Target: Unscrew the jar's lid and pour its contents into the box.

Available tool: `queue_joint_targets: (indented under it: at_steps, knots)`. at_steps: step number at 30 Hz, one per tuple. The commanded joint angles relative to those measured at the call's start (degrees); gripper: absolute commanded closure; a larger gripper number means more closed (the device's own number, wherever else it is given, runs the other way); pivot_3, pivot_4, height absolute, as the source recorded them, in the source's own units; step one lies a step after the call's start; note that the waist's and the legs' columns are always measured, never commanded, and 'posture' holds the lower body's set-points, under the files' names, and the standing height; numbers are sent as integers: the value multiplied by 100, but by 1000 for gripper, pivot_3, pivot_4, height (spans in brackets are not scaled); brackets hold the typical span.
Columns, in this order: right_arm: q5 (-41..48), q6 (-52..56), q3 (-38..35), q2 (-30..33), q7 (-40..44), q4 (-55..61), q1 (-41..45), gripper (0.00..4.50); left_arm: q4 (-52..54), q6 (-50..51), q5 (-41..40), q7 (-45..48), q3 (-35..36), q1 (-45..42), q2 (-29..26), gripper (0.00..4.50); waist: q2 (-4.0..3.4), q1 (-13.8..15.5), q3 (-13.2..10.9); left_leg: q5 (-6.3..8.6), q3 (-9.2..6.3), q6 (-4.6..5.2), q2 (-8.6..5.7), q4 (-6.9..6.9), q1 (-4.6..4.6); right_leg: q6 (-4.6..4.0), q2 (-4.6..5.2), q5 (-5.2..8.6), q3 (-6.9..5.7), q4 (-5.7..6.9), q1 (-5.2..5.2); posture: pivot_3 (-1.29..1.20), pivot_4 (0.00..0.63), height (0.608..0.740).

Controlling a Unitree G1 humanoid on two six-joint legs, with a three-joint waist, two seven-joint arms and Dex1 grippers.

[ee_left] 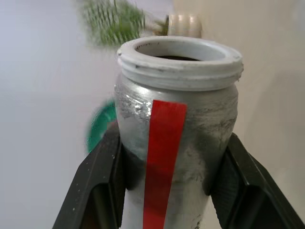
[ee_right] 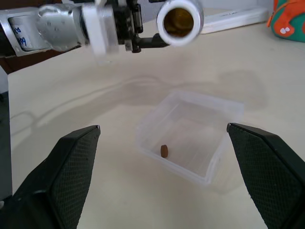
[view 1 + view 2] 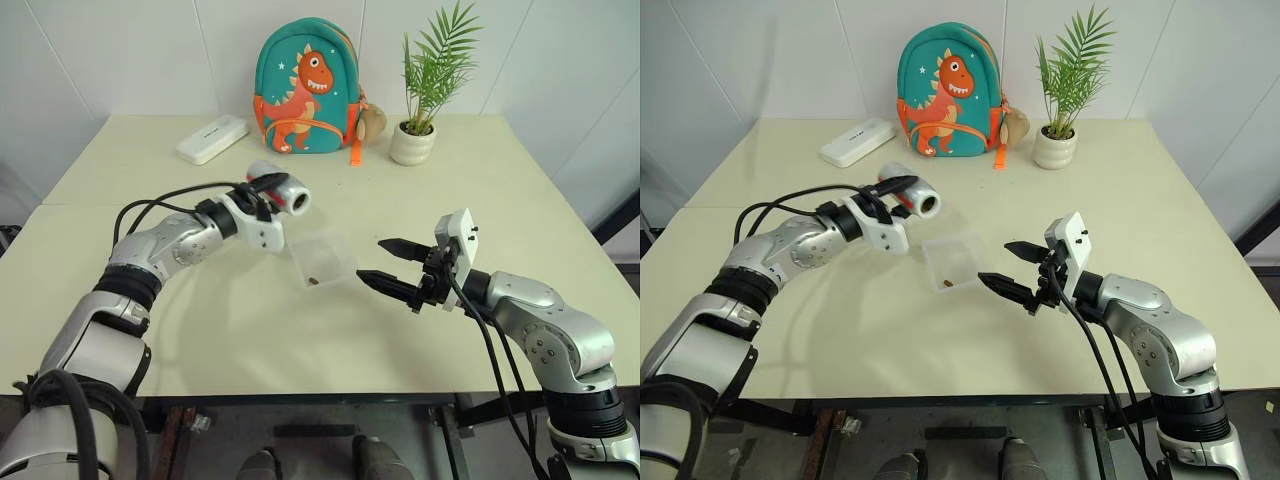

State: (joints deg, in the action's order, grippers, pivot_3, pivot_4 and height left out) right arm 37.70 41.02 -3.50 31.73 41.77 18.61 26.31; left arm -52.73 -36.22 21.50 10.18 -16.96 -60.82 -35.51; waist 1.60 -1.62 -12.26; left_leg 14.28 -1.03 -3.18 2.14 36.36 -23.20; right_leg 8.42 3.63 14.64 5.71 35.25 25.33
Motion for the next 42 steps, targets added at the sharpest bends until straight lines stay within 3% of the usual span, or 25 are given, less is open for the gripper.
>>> queue_joint_targets:
  at_steps: [1, 5, 8, 12, 18, 22, 30, 36, 42]
  knots:
    - [-86, -229, -32, 54, 100, -1, 65, 16, -160, 1641, -1808, 1301, 1282, -94, 197, 2591, 1, -1, 0, 0, -1, 0, 0, 6, -2, 0, -1, 0, 0, 5, 0, 0, 150, 740]
    - [-260, -361, 63, 72, 171, -99, 106, 16, -378, 3600, -3113, 1563, 2619, -103, 234, 2591, 1, -90, 0, 0, -6, 1, 0, 20, 3, 1, -5, 0, 3, 27, -1, 0, 150, 740]
    - [-380, -435, 126, 89, 243, -140, 106, 16, -516, 4037, -3676, 1306, 3395, 7, 164, 2591, 2, -119, 0, -2, -13, 6, 0, 24, 3, 1, -6, 0, 2, 36, -1, 0, 150, 740]
    - [-565, -571, 224, 111, 356, -229, 128, 16, -784, 3625, -3937, 948, 4008, 382, 63, 2591, 4, -166, 2, -2, -13, 5, 0, 44, 3, 1, -4, 0, 2, 47, -1, 0, 150, 740]
    - [-785, -836, 365, 72, 500, -418, 225, 16, -901, 2531, -3575, 996, 3910, 1138, 82, 2591, 15, -143, 7, -2, -11, 4, 0, 63, 7, -5, -4, -4, 3, 62, -4, 0, 150, 740]
    - [-874, -1063, 407, 9, 545, -495, 228, 16, -951, 2320, -3499, 636, 3944, 1365, 68, 2591, 20, -139, 10, -3, -12, 4, 0, 68, 11, -4, -5, -18, 3, 52, -16, 0, 150, 740]
    - [-986, -1573, 366, -171, 597, -707, 257, 0, -346, 2327, -3371, 998, 3725, 1842, -26, 134, 21, -155, 11, -3, -10, 5, 1, 68, 22, -1, -5, -27, 3, 35, -34, 0, 150, 740]
    - [-789, -2019, 273, -141, 1064, -593, 269, 0, 861, 2760, -3379, 1088, 3642, 2524, -98, 63, 21, -159, 11, -2, -10, 4, 1, 64, 21, -1, -4, -27, 3, 30, -34, 0, 150, 740]
    - [-654, -2357, 169, -19, 1562, -594, 430, 0, 3161, 3532, -3547, 1213, 3901, 4124, -278, 63, 21, -184, 11, 2, -5, -1, 11, 59, 26, -6, -7, -25, 4, 31, -32, 0, 150, 740]
